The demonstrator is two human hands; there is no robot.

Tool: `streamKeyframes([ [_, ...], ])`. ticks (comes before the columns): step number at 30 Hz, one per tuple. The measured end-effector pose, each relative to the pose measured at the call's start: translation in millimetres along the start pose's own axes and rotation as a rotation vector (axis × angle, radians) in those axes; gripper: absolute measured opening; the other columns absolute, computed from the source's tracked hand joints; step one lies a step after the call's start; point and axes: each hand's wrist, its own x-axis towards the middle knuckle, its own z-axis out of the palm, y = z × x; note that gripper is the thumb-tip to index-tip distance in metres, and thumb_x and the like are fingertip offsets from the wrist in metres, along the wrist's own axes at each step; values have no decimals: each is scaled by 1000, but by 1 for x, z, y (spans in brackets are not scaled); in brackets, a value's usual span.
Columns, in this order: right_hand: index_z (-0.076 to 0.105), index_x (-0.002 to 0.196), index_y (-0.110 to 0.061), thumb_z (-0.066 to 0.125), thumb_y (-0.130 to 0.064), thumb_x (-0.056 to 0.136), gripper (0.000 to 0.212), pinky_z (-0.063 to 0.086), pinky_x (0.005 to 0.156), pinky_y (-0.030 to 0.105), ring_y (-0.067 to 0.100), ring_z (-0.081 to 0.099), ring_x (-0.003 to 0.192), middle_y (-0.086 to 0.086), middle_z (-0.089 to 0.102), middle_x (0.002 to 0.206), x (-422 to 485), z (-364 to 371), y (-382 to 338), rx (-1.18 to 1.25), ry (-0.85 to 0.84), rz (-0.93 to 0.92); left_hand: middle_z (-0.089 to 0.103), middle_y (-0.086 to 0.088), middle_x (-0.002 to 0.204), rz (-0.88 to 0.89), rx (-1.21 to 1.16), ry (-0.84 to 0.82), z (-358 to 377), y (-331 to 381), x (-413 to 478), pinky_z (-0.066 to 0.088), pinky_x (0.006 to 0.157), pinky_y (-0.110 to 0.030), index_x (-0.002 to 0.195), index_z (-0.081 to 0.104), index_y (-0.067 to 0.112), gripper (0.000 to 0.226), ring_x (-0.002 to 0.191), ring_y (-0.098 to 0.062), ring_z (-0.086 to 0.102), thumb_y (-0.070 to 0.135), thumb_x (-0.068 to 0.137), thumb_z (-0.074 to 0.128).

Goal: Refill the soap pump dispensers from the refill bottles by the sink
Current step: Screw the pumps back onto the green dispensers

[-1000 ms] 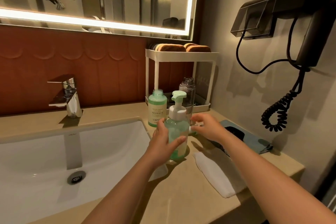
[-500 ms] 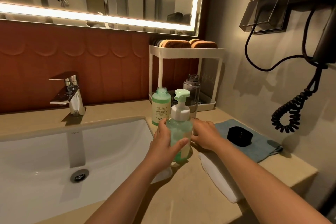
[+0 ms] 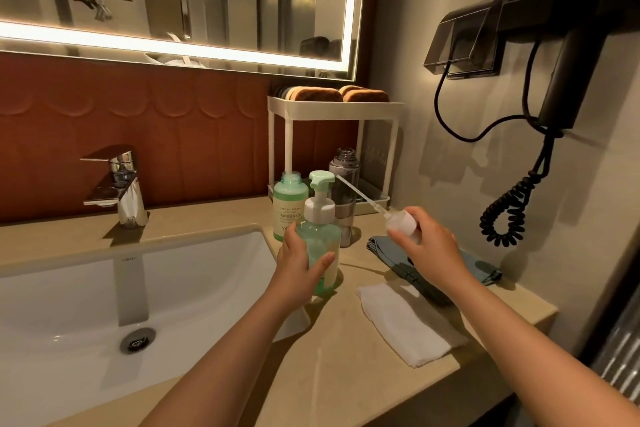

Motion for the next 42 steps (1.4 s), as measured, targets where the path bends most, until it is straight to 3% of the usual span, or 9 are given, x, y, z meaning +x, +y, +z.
streamKeyframes([
  [8, 47, 114, -32, 56, -46, 86, 32, 46, 89, 49, 17, 54, 95, -9, 56, 105, 8, -6, -15, 86, 59, -43, 30, -5, 144, -26, 53, 47, 9, 2, 31, 32, 110, -41, 138, 13, 17, 69, 133, -21, 31, 27, 88, 59],
  [12, 50, 120, -25, 56, -44, 87, 38, 45, 91, 49, 16, 53, 94, -8, 55, 105, 15, -8, -22, 60, 67, -76, 26, -5, 145, -45, 139, 76, 9, -4, 43, 30, 110, -42, 141, 14, 16, 68, 134, -22, 28, 40, 90, 53],
  [16, 51, 119, -25, 55, -46, 87, 38, 43, 92, 48, 15, 53, 92, -8, 57, 103, 20, -9, -26, 50, 91, -86, 36, -6, 140, -78, 202, 345, 3, -3, 47, 29, 104, -44, 140, 27, 18, 56, 128, -22, 35, 51, 95, 23],
  [20, 52, 119, -26, 54, -47, 87, 38, 43, 92, 48, 15, 53, 93, -5, 60, 106, 25, -8, -27, 63, 102, -88, 34, -9, 141, -87, 23, 508, -12, -9, 68, 28, 105, -45, 136, 35, 17, 48, 128, -26, 33, 44, 96, 32],
  [25, 52, 116, -29, 52, -54, 83, 41, 46, 87, 49, 19, 54, 95, -6, 60, 105, 30, -5, -28, 98, 97, -100, 26, -9, 148, -143, -153, 420, -31, -19, 97, 33, 106, -45, 140, 29, 20, 63, 133, -28, 32, 35, 87, 60],
  [31, 51, 116, -32, 52, -57, 81, 42, 47, 87, 48, 19, 54, 97, -8, 60, 106, 35, -1, -24, 121, 96, -118, 33, -9, 147, -215, -322, 296, -40, -33, 123, 37, 104, -52, 142, 26, 21, 78, 131, -29, 37, 37, 79, 70],
  [37, 52, 117, -33, 47, -64, 76, 51, 49, 83, 48, 19, 54, 95, -11, 60, 103, 35, 1, -28, 140, 91, -166, 45, -8, 137, -161, -262, 151, -38, -39, 136, 42, 100, -45, 140, 28, 18, 84, 120, -25, 47, 31, 73, 76],
  [42, 53, 117, -33, 50, -61, 77, 48, 48, 84, 49, 19, 54, 94, -10, 60, 103, 38, -1, -28, 134, 93, -169, 51, -2, 120, -127, -214, 170, -31, -41, 143, 43, 95, -39, 135, 33, 17, 81, 110, -19, 50, 23, 69, 80],
])
